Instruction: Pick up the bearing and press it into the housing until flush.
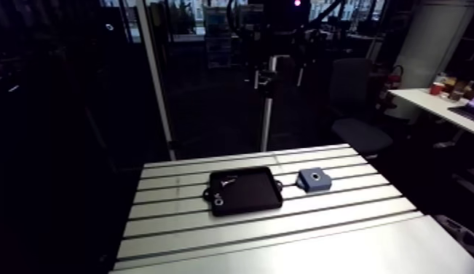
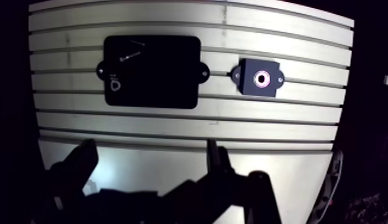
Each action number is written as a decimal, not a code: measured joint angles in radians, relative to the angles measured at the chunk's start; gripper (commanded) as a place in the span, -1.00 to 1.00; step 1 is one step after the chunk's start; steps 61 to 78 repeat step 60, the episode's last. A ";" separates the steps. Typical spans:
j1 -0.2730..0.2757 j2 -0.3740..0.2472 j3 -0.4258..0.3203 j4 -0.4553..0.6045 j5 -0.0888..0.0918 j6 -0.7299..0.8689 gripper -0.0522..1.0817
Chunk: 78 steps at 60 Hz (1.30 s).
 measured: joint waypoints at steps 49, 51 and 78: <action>0.024 0.002 -0.009 0.002 -0.005 0.056 -0.90; 0.024 0.002 -0.009 0.002 -0.005 0.056 -0.90; 0.024 0.003 -0.009 0.002 -0.005 0.056 -0.90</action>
